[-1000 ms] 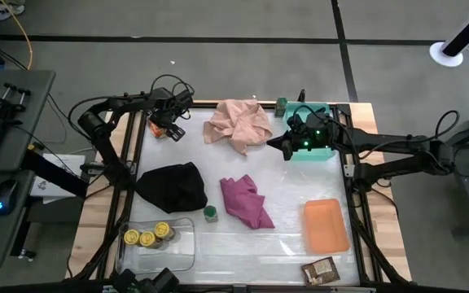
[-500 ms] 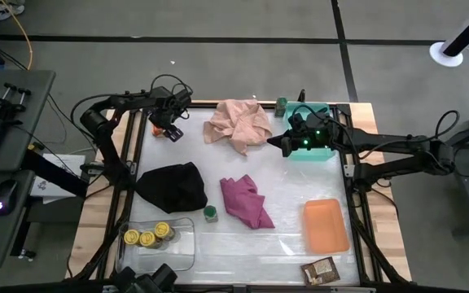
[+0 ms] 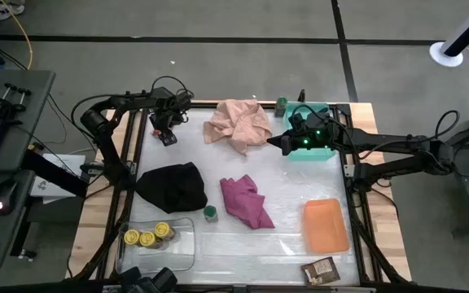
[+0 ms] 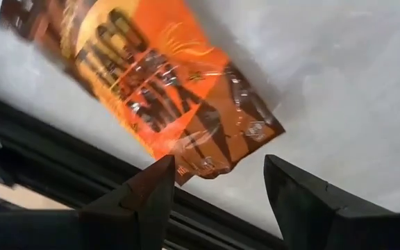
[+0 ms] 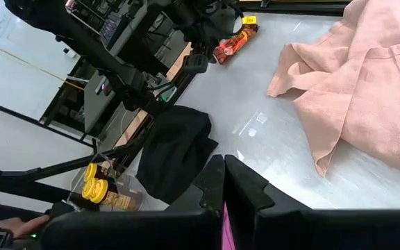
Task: Sort spices by type
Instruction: Put the top orange seasoning bag into the orange bin
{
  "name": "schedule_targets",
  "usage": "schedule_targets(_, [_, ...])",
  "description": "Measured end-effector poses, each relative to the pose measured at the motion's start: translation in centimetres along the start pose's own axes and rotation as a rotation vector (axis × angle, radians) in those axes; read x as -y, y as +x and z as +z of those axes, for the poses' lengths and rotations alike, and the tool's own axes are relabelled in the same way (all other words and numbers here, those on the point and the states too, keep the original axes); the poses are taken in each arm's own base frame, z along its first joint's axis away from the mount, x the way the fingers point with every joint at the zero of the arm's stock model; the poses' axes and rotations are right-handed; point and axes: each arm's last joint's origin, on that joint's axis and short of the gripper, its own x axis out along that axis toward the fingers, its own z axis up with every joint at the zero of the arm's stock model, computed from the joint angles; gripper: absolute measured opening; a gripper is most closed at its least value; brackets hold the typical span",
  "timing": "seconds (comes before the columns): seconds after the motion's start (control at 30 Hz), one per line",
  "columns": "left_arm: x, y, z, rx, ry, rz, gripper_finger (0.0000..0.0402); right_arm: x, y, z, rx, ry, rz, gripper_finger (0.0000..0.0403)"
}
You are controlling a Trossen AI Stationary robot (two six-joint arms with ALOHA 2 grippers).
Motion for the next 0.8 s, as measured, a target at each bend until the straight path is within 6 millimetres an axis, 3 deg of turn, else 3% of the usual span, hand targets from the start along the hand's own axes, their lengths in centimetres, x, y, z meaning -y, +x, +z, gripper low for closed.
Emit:
schedule_targets(0.3, [1.1,-0.5,0.7,0.028,0.307,0.062,0.0205,0.0,0.0,0.0,0.000,-0.001,0.000,0.0000])
schedule_targets(0.8, [1.5,-0.6,-0.2,-0.115,0.568,0.123,0.0205,0.0,0.0,0.0,0.000,-0.029,-0.001,0.0000])
